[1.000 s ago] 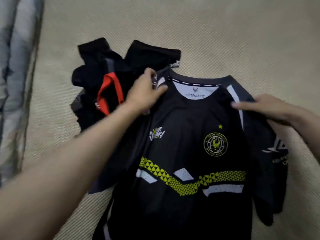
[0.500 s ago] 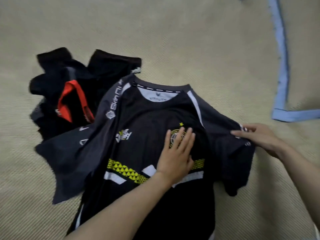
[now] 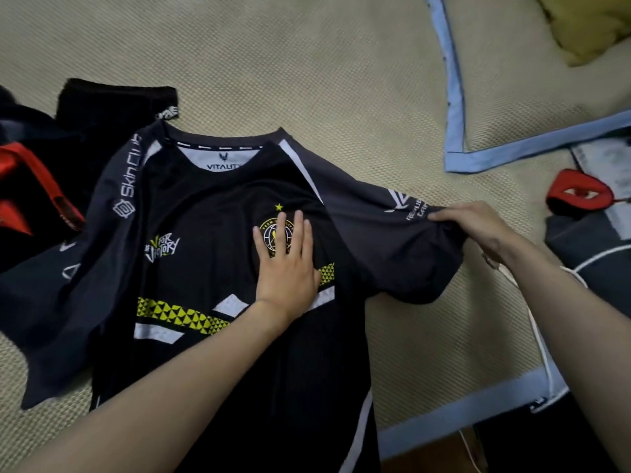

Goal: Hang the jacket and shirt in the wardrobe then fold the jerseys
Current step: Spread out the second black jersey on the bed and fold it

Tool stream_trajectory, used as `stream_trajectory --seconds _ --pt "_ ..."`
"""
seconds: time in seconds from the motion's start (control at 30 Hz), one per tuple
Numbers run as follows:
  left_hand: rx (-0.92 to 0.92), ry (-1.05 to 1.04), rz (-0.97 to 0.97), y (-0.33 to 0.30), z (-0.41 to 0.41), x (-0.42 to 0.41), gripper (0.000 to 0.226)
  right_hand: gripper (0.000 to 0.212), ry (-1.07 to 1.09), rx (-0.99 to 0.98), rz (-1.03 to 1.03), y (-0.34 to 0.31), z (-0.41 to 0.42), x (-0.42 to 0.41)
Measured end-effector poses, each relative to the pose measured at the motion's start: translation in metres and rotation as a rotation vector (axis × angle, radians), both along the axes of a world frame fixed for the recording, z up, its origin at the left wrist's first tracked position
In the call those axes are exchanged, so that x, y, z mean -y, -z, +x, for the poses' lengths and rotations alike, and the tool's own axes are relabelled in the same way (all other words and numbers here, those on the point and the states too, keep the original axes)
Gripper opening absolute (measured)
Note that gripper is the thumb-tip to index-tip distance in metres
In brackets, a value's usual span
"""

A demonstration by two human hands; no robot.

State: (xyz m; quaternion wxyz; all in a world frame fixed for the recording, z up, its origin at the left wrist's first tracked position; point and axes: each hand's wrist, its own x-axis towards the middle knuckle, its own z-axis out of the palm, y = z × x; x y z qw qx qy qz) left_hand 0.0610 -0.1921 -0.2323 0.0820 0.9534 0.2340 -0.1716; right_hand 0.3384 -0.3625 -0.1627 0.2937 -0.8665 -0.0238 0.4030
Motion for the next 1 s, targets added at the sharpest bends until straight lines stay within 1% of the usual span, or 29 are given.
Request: stream_trajectory --seconds 0.03,0.1,0.13,0.2,0.3,0.33,0.4,0.47,0.53,0.6,0.63,0.67,0.73,0.8,0.83,0.9,0.93,1.0 --pt "-0.009 0.001 0.008 0.0 0.001 0.001 0.084 0.039 0.07 -0.015 0.061 0.0 0.002 0.0" --pt "-0.028 0.004 0.025 0.0 0.002 0.001 0.085 0.029 0.173 -0.116 0.142 0.0 0.003 -0.002" --pt "-0.035 0.005 0.032 0.0 0.003 0.002 0.086 0.027 0.182 -0.156 0.156 0.0 0.002 -0.002" --pt "-0.05 0.008 0.047 -0.001 0.005 0.003 0.087 0.022 0.113 -0.139 0.113 -0.001 -0.001 -0.002" --pt "-0.081 0.009 0.074 -0.001 0.006 0.006 0.087 0.034 -0.029 -0.08 0.037 -0.002 -0.006 0.001" --pt "-0.089 0.009 0.085 -0.001 0.007 0.007 0.087 0.038 -0.053 -0.103 0.018 -0.003 -0.006 0.004" --pt "-0.097 0.012 0.109 -0.001 0.008 0.008 0.085 0.044 -0.086 -0.213 -0.037 -0.005 -0.005 0.013" --pt "-0.114 0.01 0.116 0.0 0.009 0.008 0.084 0.042 -0.082 -0.279 -0.06 -0.003 -0.004 0.023" --pt "-0.157 0.013 0.109 -0.004 0.01 0.008 0.083 0.039 0.01 -0.229 -0.012 0.003 -0.002 0.033" --pt "-0.174 0.03 0.103 -0.014 0.016 0.007 0.08 0.036 0.173 -0.209 0.097 0.008 0.0 0.042" --pt "-0.141 0.028 0.083 -0.021 0.02 0.001 0.075 0.033 0.25 -0.234 0.153 0.01 0.0 0.045" --pt "-0.069 0.001 0.052 -0.029 0.027 -0.008 0.066 0.031 0.308 -0.264 0.192 0.011 -0.001 0.048" --pt "0.14 -0.132 -0.004 -0.043 0.048 -0.039 0.05 0.03 0.338 -0.309 0.196 0.016 -0.005 0.052" --pt "0.296 -0.316 -0.008 -0.051 0.072 -0.08 0.049 0.035 0.276 -0.335 0.17 0.018 -0.011 0.056" --pt "0.316 -0.431 -0.046 -0.052 0.083 -0.103 0.052 0.039 0.225 -0.341 0.16 0.019 -0.015 0.057" --pt "0.252 -0.67 -0.185 -0.05 0.101 -0.142 0.058 0.045 0.138 -0.331 0.157 0.023 -0.025 0.061" --pt "0.198 -0.751 -0.269 -0.047 0.106 -0.157 0.062 0.043 0.122 -0.314 0.158 0.025 -0.03 0.061" --pt "0.131 -0.81 -0.44 -0.048 0.108 -0.173 0.068 0.033 0.157 -0.273 0.164 0.029 -0.038 0.064"
